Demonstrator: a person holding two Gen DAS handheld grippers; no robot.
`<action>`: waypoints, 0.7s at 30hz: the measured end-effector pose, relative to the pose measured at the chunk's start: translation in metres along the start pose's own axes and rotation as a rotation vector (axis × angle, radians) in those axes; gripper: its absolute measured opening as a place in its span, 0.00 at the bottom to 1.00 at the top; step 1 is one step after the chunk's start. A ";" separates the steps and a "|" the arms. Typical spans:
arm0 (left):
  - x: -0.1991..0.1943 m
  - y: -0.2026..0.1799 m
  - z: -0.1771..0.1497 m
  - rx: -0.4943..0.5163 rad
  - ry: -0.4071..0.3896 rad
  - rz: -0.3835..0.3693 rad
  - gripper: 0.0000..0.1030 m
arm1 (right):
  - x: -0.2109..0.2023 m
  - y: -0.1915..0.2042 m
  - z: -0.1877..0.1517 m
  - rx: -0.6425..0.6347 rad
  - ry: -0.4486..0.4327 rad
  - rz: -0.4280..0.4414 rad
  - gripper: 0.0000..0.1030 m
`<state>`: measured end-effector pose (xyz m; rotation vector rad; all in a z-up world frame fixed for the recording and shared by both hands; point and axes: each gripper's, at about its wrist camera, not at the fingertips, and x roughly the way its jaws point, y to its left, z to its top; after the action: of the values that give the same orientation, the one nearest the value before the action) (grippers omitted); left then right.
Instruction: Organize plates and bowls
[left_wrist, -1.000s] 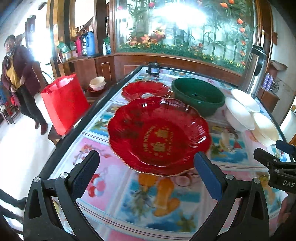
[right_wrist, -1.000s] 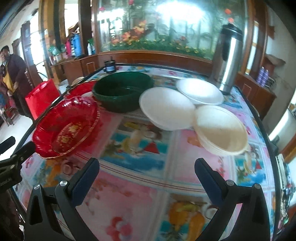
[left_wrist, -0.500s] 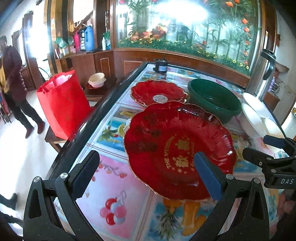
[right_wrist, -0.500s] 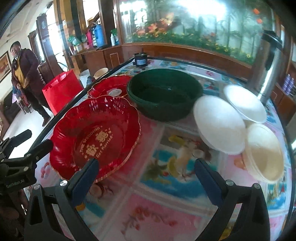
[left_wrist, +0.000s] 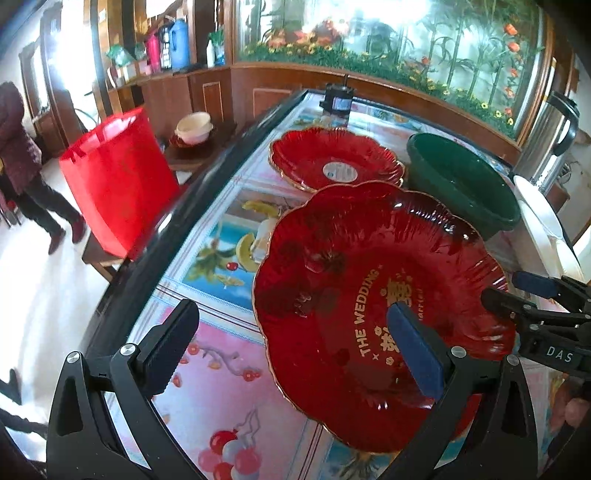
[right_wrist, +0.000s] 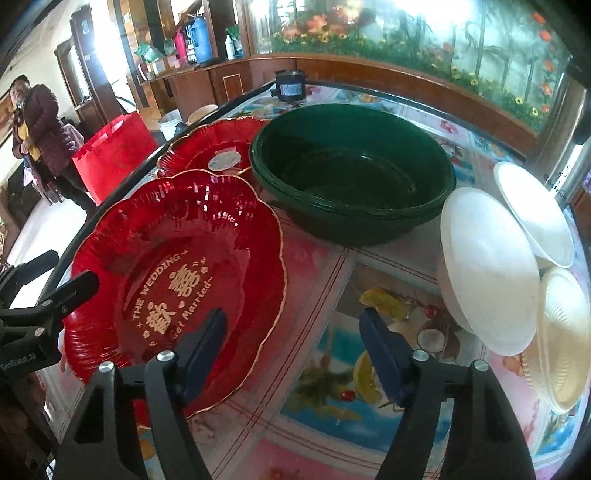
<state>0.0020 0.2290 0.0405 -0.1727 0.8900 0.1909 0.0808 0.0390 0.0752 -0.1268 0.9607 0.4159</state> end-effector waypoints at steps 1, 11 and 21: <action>0.002 0.001 0.000 -0.006 0.007 -0.002 1.00 | 0.000 0.000 -0.001 0.000 0.001 0.003 0.66; 0.034 0.001 -0.001 -0.011 0.122 -0.009 0.28 | 0.012 0.003 0.005 -0.023 0.037 0.069 0.24; 0.025 0.008 0.000 -0.039 0.118 -0.014 0.25 | 0.005 0.023 0.001 -0.116 0.000 0.018 0.22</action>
<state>0.0153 0.2387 0.0206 -0.2281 1.0028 0.1863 0.0746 0.0616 0.0735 -0.2237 0.9386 0.4882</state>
